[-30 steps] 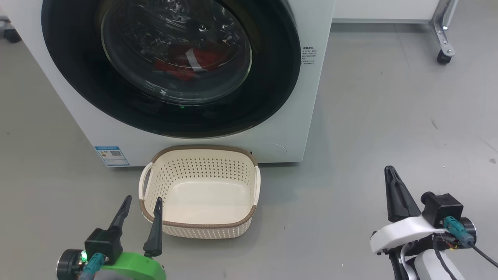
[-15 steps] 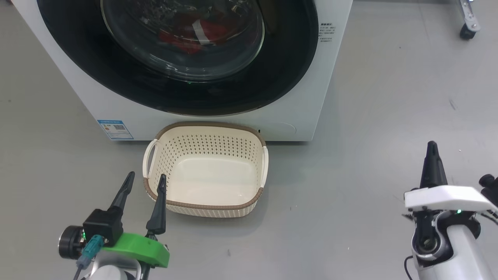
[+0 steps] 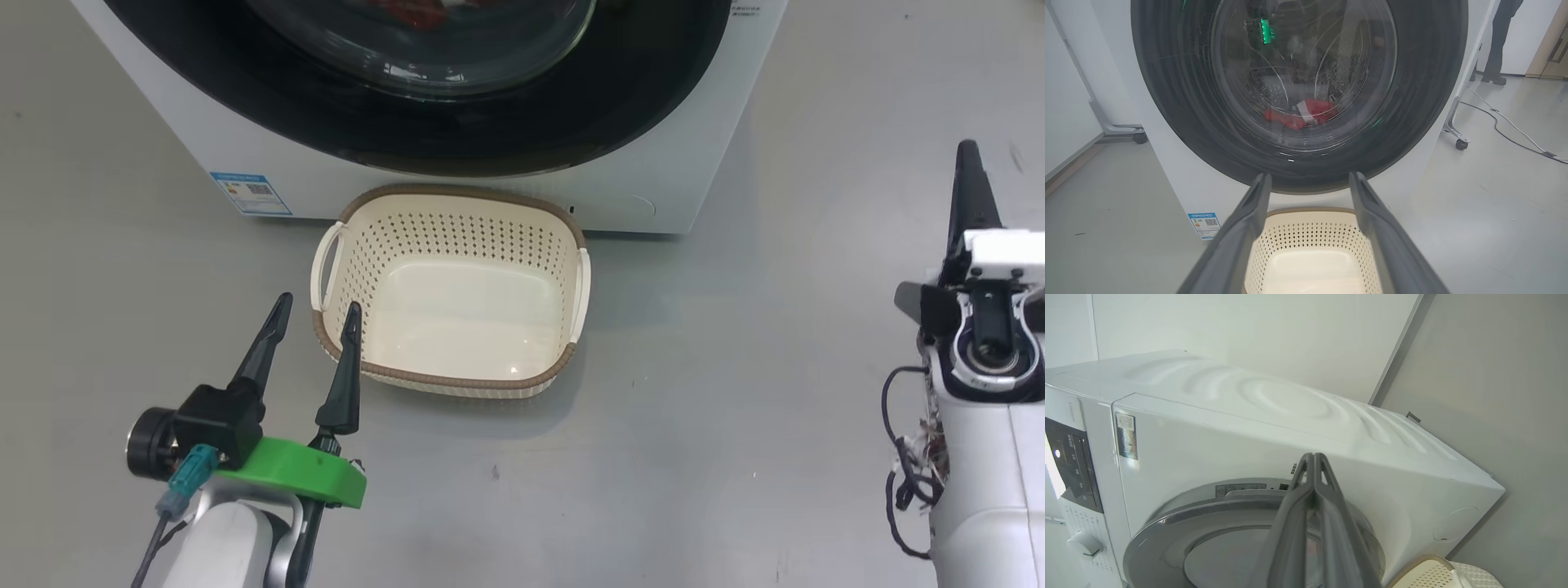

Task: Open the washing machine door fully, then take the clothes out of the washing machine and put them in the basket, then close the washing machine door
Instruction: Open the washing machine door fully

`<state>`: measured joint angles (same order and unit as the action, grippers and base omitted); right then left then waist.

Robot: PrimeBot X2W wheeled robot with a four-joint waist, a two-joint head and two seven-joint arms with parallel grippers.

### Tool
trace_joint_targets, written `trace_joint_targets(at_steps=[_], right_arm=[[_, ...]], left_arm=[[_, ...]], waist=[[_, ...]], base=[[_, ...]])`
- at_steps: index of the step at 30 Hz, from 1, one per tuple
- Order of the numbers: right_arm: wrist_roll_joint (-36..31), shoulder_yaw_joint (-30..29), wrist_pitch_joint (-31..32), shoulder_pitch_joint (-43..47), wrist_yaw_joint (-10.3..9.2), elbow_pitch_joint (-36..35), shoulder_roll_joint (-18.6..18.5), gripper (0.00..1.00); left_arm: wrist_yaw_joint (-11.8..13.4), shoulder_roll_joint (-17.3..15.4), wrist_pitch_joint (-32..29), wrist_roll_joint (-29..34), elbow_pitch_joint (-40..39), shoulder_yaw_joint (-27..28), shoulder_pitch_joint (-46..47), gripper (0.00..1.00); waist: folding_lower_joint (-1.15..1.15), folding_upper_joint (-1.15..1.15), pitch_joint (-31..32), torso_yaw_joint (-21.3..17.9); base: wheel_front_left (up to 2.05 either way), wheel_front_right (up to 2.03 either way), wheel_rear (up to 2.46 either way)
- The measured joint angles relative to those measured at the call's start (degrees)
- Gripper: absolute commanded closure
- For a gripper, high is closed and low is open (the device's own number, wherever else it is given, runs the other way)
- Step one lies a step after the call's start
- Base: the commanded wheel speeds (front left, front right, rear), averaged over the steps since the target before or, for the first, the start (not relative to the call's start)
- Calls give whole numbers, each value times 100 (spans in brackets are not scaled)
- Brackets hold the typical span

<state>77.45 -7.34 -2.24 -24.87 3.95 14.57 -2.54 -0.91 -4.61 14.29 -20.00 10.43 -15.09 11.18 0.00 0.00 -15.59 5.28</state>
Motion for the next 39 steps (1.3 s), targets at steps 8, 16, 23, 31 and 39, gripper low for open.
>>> trace_joint_targets(at_steps=[8,16,23,31,39], right_arm=[[593,-121,557,-807,-190,164,-30,100],[768,70,1191,-1722,-435,292,-110,100],[766,148,1555,-2451,-666,481,-430,100],[714,375,2036,-3022,-775,839,-726,100],[709,499,2332,-3392,-825,1166,-856,100]], left_arm=[[-92,54,15,0,-30,-33,243,0],[-162,103,15,0,-31,-79,470,0],[-247,157,15,0,-11,-142,672,0],[-319,189,15,18,41,-194,851,0],[-341,208,16,36,83,-188,895,0]], waist=[[0,0,-356,178],[0,0,-730,399],[0,0,-1012,604],[0,0,-1250,864],[0,0,-1341,988]], base=[[0,0,0],[0,0,0],[0,0,0],[0,0,0],[0,0,0]])
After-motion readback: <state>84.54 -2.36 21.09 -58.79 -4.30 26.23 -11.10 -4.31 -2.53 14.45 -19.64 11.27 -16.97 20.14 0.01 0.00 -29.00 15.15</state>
